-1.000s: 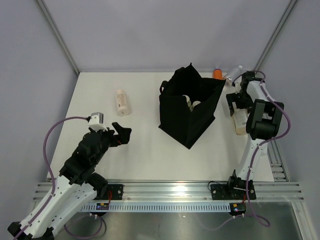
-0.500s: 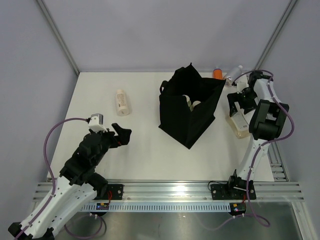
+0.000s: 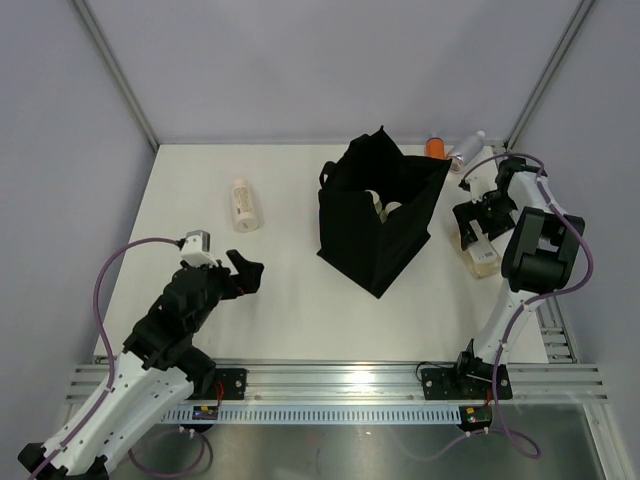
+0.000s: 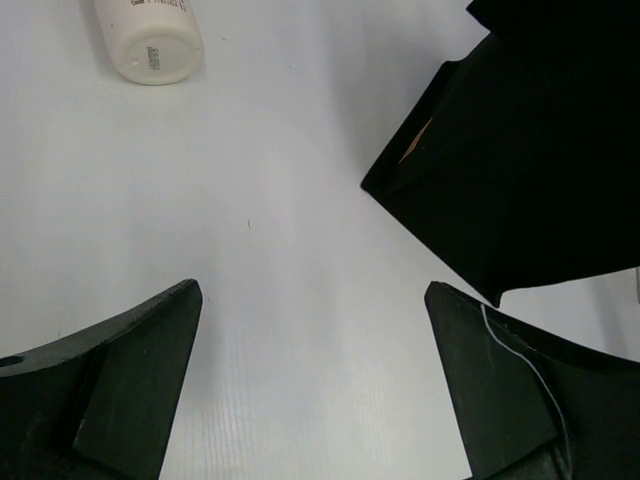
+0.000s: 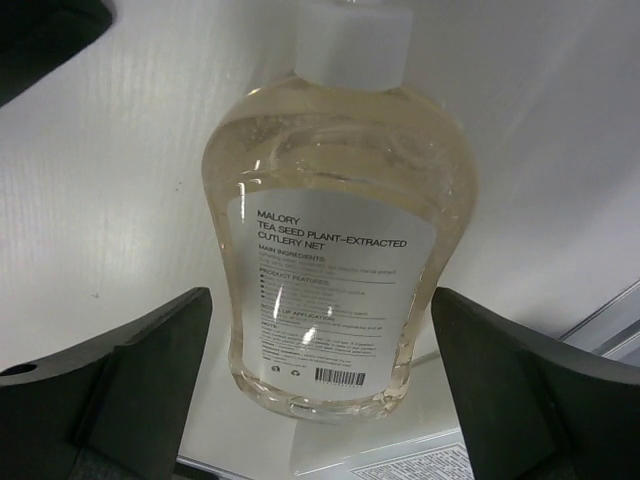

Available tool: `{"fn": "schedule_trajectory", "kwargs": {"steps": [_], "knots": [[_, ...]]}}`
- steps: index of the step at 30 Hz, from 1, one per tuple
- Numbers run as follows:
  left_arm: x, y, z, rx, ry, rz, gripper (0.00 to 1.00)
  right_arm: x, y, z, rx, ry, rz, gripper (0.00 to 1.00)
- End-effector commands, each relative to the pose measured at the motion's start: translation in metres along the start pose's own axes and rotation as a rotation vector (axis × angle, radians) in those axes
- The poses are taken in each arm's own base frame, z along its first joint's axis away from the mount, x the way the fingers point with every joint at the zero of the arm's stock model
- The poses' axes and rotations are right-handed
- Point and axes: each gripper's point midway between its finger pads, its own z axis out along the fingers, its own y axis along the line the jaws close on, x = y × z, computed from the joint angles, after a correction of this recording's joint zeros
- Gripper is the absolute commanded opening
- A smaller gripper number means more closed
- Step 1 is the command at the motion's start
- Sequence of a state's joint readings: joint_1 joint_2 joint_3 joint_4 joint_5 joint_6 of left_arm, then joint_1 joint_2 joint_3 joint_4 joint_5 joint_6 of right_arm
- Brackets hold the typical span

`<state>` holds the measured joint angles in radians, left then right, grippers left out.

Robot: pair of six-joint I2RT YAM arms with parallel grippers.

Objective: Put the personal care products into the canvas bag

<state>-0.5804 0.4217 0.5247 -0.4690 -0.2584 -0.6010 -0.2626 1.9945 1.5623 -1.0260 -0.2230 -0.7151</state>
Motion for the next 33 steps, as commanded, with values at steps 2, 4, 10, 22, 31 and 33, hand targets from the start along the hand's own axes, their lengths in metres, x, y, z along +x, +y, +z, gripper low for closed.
{"fn": "schedule_trajectory", "kwargs": {"steps": [2, 4, 10, 22, 31, 33], "knots": [[-0.011, -0.007, 0.005, 0.019, -0.040, -0.018, 0.99, 0.011, -0.012, 0.009, 0.069, 0.075, -0.014, 0.99], [-0.011, -0.009, 0.007, 0.022, -0.036, -0.017, 0.99, 0.012, -0.015, 0.020, 0.096, 0.125, -0.011, 1.00], [-0.013, -0.010, 0.005, 0.019, -0.033, -0.018, 0.99, 0.018, -0.024, 0.038, 0.194, 0.230, -0.042, 0.99], [-0.016, -0.011, -0.001, 0.026, -0.044, -0.046, 0.99, -0.008, 0.015, 0.017, -0.175, 0.022, 0.167, 0.00], [-0.014, -0.011, -0.008, 0.070, -0.084, -0.119, 0.99, -0.048, 0.053, -0.040, -0.600, -0.356, 0.324, 0.00], [-0.014, -0.011, -0.010, 0.069, -0.085, -0.125, 0.99, -0.055, 0.058, -0.055, -0.632, -0.425, 0.311, 0.00]]}}
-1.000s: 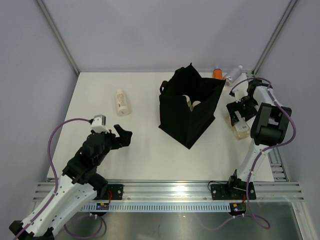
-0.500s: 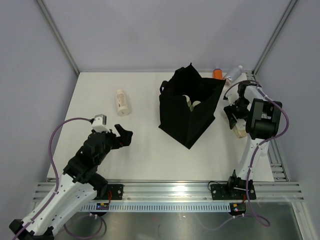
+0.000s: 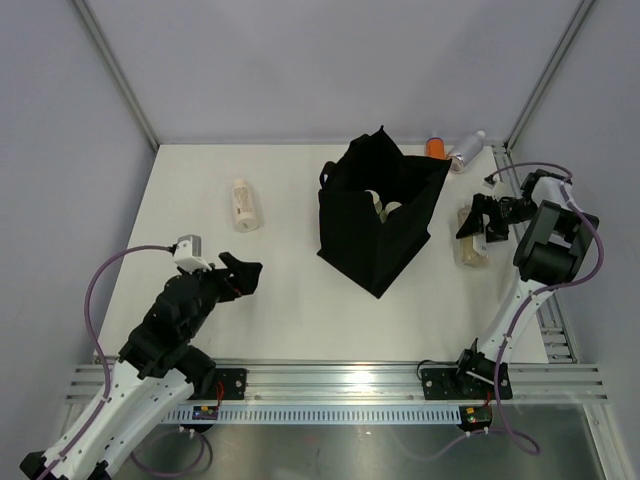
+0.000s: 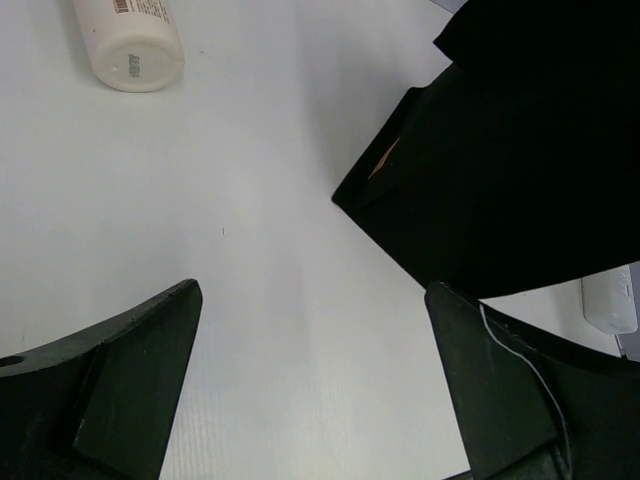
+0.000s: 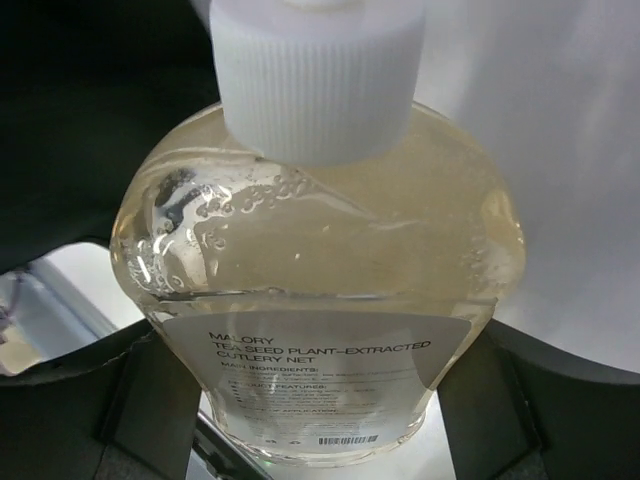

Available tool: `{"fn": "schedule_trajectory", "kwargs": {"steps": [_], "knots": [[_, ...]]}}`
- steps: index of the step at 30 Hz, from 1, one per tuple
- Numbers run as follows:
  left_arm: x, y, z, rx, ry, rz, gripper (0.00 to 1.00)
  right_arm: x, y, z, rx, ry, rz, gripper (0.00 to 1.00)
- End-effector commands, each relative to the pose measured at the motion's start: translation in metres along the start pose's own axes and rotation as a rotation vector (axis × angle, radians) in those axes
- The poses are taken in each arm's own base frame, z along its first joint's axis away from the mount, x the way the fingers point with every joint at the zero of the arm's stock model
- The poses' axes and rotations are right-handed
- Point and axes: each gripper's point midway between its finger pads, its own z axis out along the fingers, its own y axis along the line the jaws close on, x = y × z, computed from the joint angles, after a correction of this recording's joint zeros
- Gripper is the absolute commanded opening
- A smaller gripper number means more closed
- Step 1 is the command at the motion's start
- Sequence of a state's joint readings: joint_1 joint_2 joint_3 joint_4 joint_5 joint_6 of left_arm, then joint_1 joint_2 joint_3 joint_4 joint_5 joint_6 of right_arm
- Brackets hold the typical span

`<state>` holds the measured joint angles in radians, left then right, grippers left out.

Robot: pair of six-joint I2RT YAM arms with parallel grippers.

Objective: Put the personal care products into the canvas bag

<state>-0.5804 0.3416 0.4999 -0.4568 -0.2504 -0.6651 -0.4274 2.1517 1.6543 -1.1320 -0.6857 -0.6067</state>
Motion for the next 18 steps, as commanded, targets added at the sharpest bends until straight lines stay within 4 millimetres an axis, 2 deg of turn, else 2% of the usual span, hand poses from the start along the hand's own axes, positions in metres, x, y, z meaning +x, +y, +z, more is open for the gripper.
{"fn": "schedule_trajectory", "kwargs": {"steps": [1, 2, 4, 5, 7, 8, 9, 10, 11, 12, 13, 14, 15, 16, 17, 18], "knots": [[-0.008, -0.005, -0.002, 0.021, -0.036, -0.047, 0.99, -0.040, 0.087, -0.037, -0.290, -0.234, -0.052, 0.00], [-0.009, -0.005, -0.003, 0.020, -0.040, -0.051, 0.99, -0.046, 0.090, -0.045, -0.300, -0.274, -0.069, 0.00], [-0.008, -0.004, -0.004, 0.020, -0.042, -0.061, 0.99, -0.060, 0.114, -0.072, -0.337, -0.367, -0.112, 0.00], [-0.008, -0.003, -0.005, 0.018, -0.046, -0.063, 0.99, -0.073, 0.117, -0.086, -0.326, -0.427, -0.155, 0.00], [-0.009, -0.002, -0.007, 0.015, -0.052, -0.067, 0.99, -0.096, 0.144, -0.126, -0.310, -0.542, -0.241, 0.00], [-0.010, -0.001, -0.007, 0.010, -0.056, -0.067, 0.99, -0.103, 0.153, -0.138, -0.298, -0.577, -0.274, 0.00], [-0.009, 0.001, -0.008, -0.001, -0.052, -0.064, 0.99, -0.108, 0.174, -0.161, -0.293, -0.626, -0.277, 0.00], [-0.010, 0.003, -0.008, -0.008, -0.057, -0.063, 0.99, -0.126, 0.182, -0.181, -0.248, -0.705, -0.363, 0.00], [-0.012, 0.004, -0.010, -0.015, -0.061, -0.061, 0.99, -0.129, 0.203, -0.203, -0.239, -0.754, -0.357, 0.00], [-0.012, 0.005, -0.011, -0.021, -0.062, -0.058, 0.99, -0.144, 0.215, -0.226, -0.193, -0.835, -0.451, 0.00], [-0.014, 0.006, -0.012, -0.028, -0.070, -0.057, 0.99, -0.148, 0.230, -0.240, -0.191, -0.867, -0.472, 0.00], [-0.015, 0.008, -0.012, -0.036, -0.070, -0.054, 0.99, -0.150, 0.250, -0.247, -0.196, -0.882, -0.515, 0.00], [-0.015, 0.009, -0.013, -0.043, -0.074, -0.054, 0.99, -0.153, 0.275, -0.262, -0.192, -0.904, -0.587, 0.00], [-0.017, 0.010, -0.013, -0.048, -0.080, -0.054, 0.99, -0.153, 0.293, -0.265, -0.192, -0.903, -0.650, 0.00], [-0.017, 0.011, -0.013, -0.052, -0.082, -0.054, 0.99, -0.154, 0.318, -0.253, -0.233, -0.874, -0.695, 0.00], [-0.017, 0.011, -0.013, -0.054, -0.085, -0.054, 0.99, -0.151, 0.341, -0.257, -0.230, -0.869, -0.752, 0.00]]}}
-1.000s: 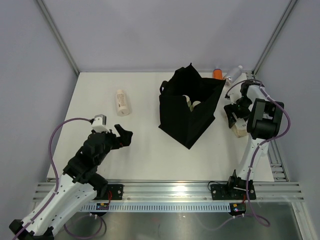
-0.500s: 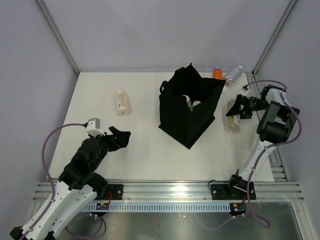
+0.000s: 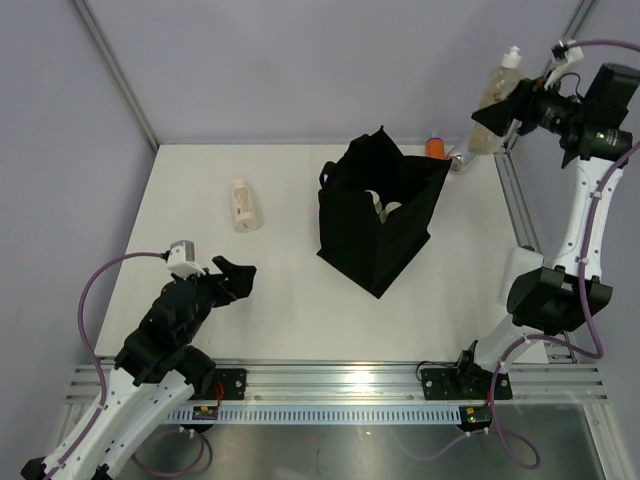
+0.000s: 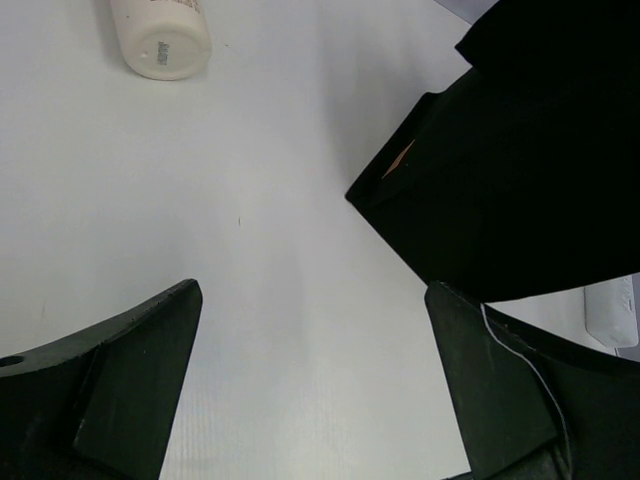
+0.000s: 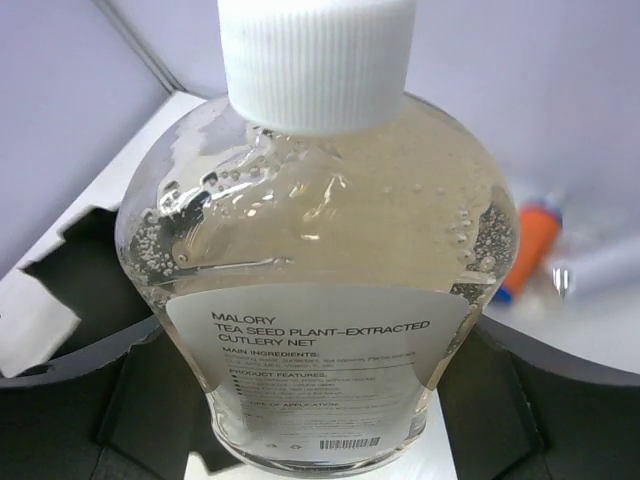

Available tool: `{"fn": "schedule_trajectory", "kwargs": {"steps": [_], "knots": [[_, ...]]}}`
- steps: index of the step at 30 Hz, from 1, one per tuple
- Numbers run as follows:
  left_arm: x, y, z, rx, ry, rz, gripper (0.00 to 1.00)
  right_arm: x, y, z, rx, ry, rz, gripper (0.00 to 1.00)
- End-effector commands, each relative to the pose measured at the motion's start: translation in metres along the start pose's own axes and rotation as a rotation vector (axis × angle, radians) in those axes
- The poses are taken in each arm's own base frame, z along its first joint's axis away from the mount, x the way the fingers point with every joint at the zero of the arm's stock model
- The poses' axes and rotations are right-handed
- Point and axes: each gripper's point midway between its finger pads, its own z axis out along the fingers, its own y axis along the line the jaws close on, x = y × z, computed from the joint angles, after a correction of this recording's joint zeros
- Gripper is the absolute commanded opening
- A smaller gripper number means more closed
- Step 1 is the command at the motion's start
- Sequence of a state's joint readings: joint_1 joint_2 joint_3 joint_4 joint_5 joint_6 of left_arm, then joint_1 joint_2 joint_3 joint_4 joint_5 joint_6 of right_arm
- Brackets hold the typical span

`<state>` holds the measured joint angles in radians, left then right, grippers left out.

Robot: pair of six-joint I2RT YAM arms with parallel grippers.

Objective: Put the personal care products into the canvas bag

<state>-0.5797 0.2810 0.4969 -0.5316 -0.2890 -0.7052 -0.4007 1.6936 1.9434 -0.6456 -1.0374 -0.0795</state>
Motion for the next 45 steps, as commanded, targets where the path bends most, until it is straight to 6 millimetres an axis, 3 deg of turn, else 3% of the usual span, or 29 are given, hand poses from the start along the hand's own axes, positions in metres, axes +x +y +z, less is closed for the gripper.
{"fn": "schedule_trajectory", "kwargs": {"steps": [1, 3, 6, 7, 8, 12, 19, 23, 24, 26, 27, 34, 37, 38, 40, 41, 44, 45], "knots": [[-0.020, -0.002, -0.003, -0.013, -0.073, -0.021, 0.99, -0.060, 0.126, 0.008, -0.251, -0.082, -0.238, 0.00], [-0.019, -0.003, -0.003, -0.011, -0.068, -0.023, 0.99, -0.052, 0.161, 0.030, -0.305, -0.064, -0.306, 0.00], [-0.017, -0.003, -0.003, -0.013, -0.057, -0.028, 0.99, -0.030, 0.178, 0.058, -0.299, -0.031, -0.382, 0.00], [-0.017, -0.003, -0.004, -0.012, -0.055, -0.031, 0.99, -0.019, 0.195, 0.069, -0.340, -0.013, -0.402, 0.00], [-0.015, -0.001, -0.004, -0.019, -0.049, -0.034, 0.99, -0.014, 0.200, 0.074, -0.345, -0.013, -0.445, 0.00], [-0.010, 0.003, -0.005, -0.026, -0.041, -0.061, 0.99, 0.024, 0.205, 0.102, -0.365, 0.059, -0.490, 0.00], [-0.008, 0.008, -0.010, -0.032, -0.048, -0.084, 0.99, 0.065, 0.195, 0.111, -0.377, 0.129, -0.519, 0.05], [-0.005, 0.009, -0.008, -0.034, -0.045, -0.092, 0.99, 0.094, 0.188, 0.113, -0.377, 0.199, -0.520, 0.27], [-0.005, 0.009, -0.008, -0.034, -0.045, -0.093, 0.99, 0.108, 0.185, 0.113, -0.379, 0.234, -0.508, 0.39], [-0.005, 0.010, -0.007, -0.044, -0.044, -0.094, 0.99, 0.116, 0.181, 0.111, -0.367, 0.250, -0.510, 0.50], [-0.005, 0.011, -0.006, -0.052, -0.044, -0.095, 0.99, 0.126, 0.177, 0.111, -0.354, 0.272, -0.501, 0.63], [-0.014, 0.013, 0.020, -0.173, -0.035, -0.044, 0.99, 0.132, 0.169, 0.104, -0.299, 0.316, -0.490, 0.99], [-0.012, 0.018, 0.043, -0.261, 0.043, 0.019, 0.99, 0.121, 0.169, 0.101, -0.279, 0.322, -0.493, 0.99], [-0.029, 0.018, 0.048, -0.284, 0.025, 0.008, 0.99, 0.119, 0.169, 0.100, -0.273, 0.323, -0.494, 1.00], [-0.025, 0.022, 0.068, -0.307, 0.098, -0.006, 0.99, 0.107, 0.175, 0.094, -0.273, 0.313, -0.503, 0.99], [-0.039, 0.030, 0.074, -0.332, 0.081, -0.026, 0.99, 0.106, 0.176, 0.093, -0.277, 0.317, -0.502, 0.99], [-0.045, 0.039, 0.099, -0.340, 0.110, -0.018, 0.99, 0.089, 0.184, 0.084, -0.279, 0.303, -0.507, 0.99], [-0.058, 0.042, 0.107, -0.350, 0.092, -0.023, 0.99, 0.082, 0.187, 0.079, -0.287, 0.295, -0.506, 0.99]]}}
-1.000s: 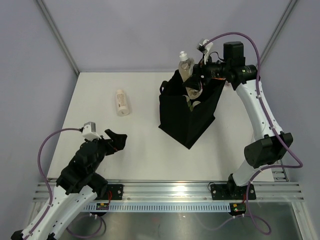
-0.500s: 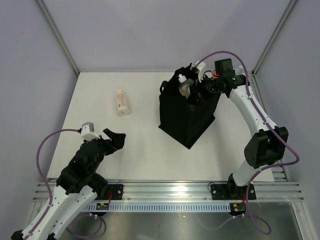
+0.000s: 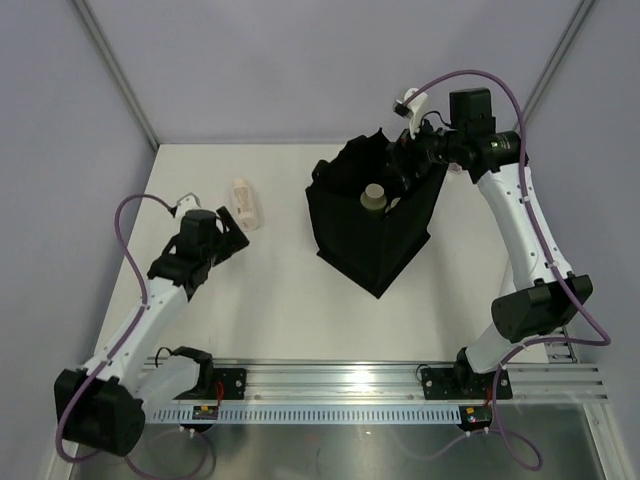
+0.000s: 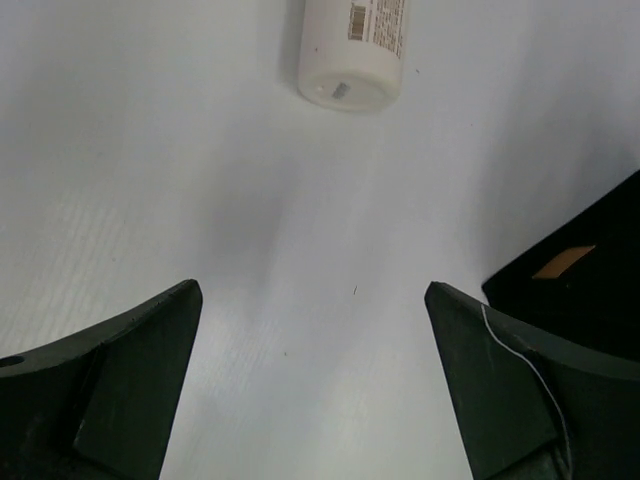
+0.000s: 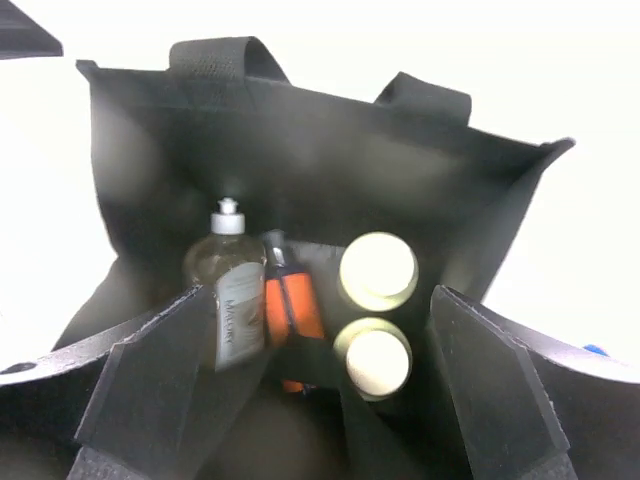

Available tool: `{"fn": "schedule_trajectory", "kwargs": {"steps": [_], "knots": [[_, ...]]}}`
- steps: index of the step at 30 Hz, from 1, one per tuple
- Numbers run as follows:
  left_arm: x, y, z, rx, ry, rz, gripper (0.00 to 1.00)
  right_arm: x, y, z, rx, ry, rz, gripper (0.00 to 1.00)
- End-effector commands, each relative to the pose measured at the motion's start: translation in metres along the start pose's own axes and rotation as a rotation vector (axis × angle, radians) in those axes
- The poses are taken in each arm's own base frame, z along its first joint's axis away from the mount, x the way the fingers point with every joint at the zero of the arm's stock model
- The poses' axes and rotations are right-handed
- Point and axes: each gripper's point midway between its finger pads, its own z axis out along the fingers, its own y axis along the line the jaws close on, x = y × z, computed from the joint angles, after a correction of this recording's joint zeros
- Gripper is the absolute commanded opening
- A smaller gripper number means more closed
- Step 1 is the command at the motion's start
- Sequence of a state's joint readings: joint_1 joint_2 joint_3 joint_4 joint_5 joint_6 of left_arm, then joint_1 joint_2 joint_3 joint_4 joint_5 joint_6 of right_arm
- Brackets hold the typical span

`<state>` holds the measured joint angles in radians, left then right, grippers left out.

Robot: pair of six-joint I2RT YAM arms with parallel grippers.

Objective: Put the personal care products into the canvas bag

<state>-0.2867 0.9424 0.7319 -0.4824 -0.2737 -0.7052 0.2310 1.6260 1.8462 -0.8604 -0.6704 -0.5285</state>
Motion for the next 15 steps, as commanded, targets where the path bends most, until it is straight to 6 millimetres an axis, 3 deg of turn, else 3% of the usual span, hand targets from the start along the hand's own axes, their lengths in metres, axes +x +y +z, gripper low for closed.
{"fn": "schedule_trajectory", "kwargs": {"steps": [1, 2, 3, 5, 8, 9, 10, 13, 14, 15], "knots": [[-0.043, -0.030, 0.017, 0.099, -0.038, 0.009, 0.99, -0.029, 0.013, -0.031, 0.000, -0.044, -0.045, 0.99], [-0.040, -0.021, 0.038, 0.047, 0.009, 0.028, 0.98, -0.034, 0.018, -0.035, -0.032, -0.066, -0.044, 0.99], [-0.054, -0.030, 0.043, 0.056, 0.000, 0.033, 0.97, -0.036, 0.017, -0.044, -0.036, -0.077, -0.031, 0.99], [-0.059, -0.033, 0.073, 0.029, 0.060, 0.056, 0.94, -0.035, 0.016, -0.055, -0.068, -0.102, 0.003, 1.00], [-0.059, -0.045, 0.100, 0.053, 0.117, 0.082, 0.93, -0.032, 0.013, -0.069, -0.071, -0.134, 0.029, 0.99], [-0.050, -0.044, 0.119, 0.042, 0.158, 0.093, 0.93, -0.023, 0.011, -0.069, -0.071, -0.127, 0.054, 1.00], [-0.063, -0.056, 0.126, 0.065, 0.137, 0.097, 0.94, -0.016, 0.002, -0.076, -0.044, -0.129, 0.078, 0.99], [-0.057, -0.052, 0.161, 0.021, 0.184, 0.145, 0.96, -0.001, -0.006, -0.086, -0.027, -0.134, 0.127, 1.00], [-0.070, -0.061, 0.168, 0.026, 0.165, 0.161, 0.96, 0.006, -0.009, -0.091, -0.024, -0.136, 0.154, 1.00], [-0.070, -0.061, 0.177, 0.016, 0.178, 0.167, 0.95, 0.010, -0.010, -0.093, -0.023, -0.137, 0.168, 1.00]]}}
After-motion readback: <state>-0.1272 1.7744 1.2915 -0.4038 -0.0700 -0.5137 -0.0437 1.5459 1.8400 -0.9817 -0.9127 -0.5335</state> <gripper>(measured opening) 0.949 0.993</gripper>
